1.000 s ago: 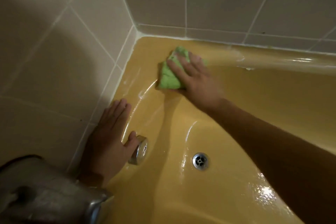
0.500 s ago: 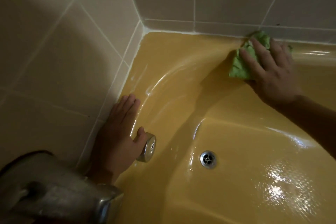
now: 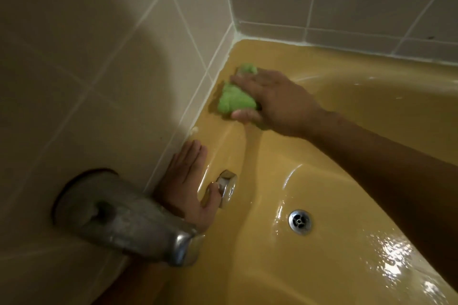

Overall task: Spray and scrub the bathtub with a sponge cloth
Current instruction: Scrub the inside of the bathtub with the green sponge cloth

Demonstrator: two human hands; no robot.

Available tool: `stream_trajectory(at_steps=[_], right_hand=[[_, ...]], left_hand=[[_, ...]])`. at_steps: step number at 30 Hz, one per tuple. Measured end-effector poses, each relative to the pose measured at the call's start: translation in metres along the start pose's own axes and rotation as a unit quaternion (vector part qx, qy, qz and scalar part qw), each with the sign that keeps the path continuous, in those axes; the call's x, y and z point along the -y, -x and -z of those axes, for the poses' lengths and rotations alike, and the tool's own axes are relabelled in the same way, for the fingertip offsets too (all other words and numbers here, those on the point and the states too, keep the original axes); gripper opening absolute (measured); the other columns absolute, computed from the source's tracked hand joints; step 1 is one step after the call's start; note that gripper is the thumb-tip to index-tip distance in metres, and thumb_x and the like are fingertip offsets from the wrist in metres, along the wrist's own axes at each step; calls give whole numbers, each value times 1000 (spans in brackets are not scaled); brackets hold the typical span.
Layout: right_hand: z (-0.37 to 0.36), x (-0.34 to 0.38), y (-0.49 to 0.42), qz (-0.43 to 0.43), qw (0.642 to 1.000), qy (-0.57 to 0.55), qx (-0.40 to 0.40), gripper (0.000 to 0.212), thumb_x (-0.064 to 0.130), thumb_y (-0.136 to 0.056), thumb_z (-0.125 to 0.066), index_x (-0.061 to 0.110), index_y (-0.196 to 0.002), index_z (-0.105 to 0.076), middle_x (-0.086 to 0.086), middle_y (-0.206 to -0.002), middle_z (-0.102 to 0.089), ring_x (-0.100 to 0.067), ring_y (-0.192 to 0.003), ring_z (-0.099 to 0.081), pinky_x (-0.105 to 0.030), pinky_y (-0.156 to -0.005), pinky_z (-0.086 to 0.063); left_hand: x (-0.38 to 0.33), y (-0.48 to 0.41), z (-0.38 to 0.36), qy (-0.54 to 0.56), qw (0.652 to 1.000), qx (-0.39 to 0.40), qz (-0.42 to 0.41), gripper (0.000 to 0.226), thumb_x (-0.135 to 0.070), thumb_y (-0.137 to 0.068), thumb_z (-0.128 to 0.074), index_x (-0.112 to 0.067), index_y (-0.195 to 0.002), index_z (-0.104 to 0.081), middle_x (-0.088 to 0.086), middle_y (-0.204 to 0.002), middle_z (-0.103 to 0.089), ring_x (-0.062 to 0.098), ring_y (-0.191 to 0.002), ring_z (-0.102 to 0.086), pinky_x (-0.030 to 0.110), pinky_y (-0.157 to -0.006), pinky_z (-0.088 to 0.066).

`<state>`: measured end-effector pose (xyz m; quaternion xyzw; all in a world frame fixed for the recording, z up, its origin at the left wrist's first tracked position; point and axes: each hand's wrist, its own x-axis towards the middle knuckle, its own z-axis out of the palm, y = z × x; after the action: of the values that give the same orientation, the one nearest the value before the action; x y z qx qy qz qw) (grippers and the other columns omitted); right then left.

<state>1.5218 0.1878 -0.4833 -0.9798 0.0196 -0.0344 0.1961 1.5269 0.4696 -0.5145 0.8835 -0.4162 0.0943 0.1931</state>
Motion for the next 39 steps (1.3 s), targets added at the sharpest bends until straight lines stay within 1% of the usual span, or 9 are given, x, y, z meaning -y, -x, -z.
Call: stream_trajectory(at_steps=[4, 9, 15, 19, 22, 27, 30, 34, 39], right_hand=[[0, 29, -12, -127, 990, 4, -56, 75, 70, -98, -37, 19, -152, -40, -16, -155, -47, -38, -141, -41, -47, -119, -30], [-26, 96, 19, 85, 995, -11, 47, 77, 69, -96, -43, 22, -156, -37, -9, -162, -39, -37, -150, -31, -44, -121, -23], [-23, 114, 29, -4, 999, -34, 26, 75, 67, -96, -39, 18, -152, -41, -13, -156, -46, -38, -142, -40, -48, -117, -32], [-34, 151, 71, 160, 979, -57, 116, 68, 47, -100, -58, 15, -157, -38, -10, -160, -41, -33, -148, -33, -39, -122, -23], [-37, 145, 59, 104, 993, -35, 46, 61, 32, -98, -67, 20, -153, -43, -9, -154, -49, -32, -139, -44, -44, -119, -33], [-52, 186, 82, 73, 989, -60, 114, 91, 89, -83, -42, 32, -154, -39, -5, -152, -49, -29, -137, -47, -45, -107, -47], [-46, 199, 106, 171, 972, -4, 160, 82, 71, -94, -39, 26, -161, -26, -9, -165, -34, -37, -147, -35, -52, -110, -40], [-51, 226, 110, 82, 990, 16, 115, 75, 68, -98, -40, 26, -159, -30, -10, -162, -38, -38, -143, -40, -46, -108, -40], [-67, 278, 141, 240, 952, 50, 186, 75, 66, -99, -44, 23, -159, -31, -7, -166, -31, -34, -151, -28, -40, -119, -22]], left_hand=[[1, 35, -1, 14, 998, -34, 51, 65, -31, -88, -54, 8, -140, -57, 23, -148, -55, 19, -145, -41, 33, -123, -29], [-26, 97, 25, -117, 986, -36, 112, 40, -37, -98, -60, -4, -111, -77, 10, -102, -75, 20, -95, -69, 20, -82, -44], [-51, 135, 30, -68, 986, -26, 150, 67, -29, -89, -62, -1, -150, -52, 15, -158, -49, 30, -151, -40, 47, -120, -39], [-65, 151, 28, -102, 981, -34, 161, 73, -26, -84, -65, 3, -150, -50, 18, -161, -43, 31, -153, -37, 53, -121, -36], [-81, 164, 30, -85, 973, -34, 211, 76, -27, -84, -61, 2, -152, -47, 17, -164, -38, 28, -156, -31, 51, -124, -32], [-99, 182, 30, -45, 963, -25, 263, 78, -29, -84, -54, 2, -154, -42, 17, -166, -35, 28, -158, -25, 47, -129, -23], [-115, 193, 32, -37, 959, -39, 279, 77, -24, -81, -52, 4, -152, -44, 18, -165, -35, 31, -158, -25, 50, -127, -25], [-136, 208, 34, -42, 947, -50, 315, 74, -13, -80, -54, 4, -151, -46, 20, -165, -35, 32, -158, -23, 47, -128, -23], [-168, 227, 42, -43, 911, -45, 408, 77, -20, -79, -43, 0, -154, -44, 19, -164, -36, 32, -156, -27, 46, -126, -30]])
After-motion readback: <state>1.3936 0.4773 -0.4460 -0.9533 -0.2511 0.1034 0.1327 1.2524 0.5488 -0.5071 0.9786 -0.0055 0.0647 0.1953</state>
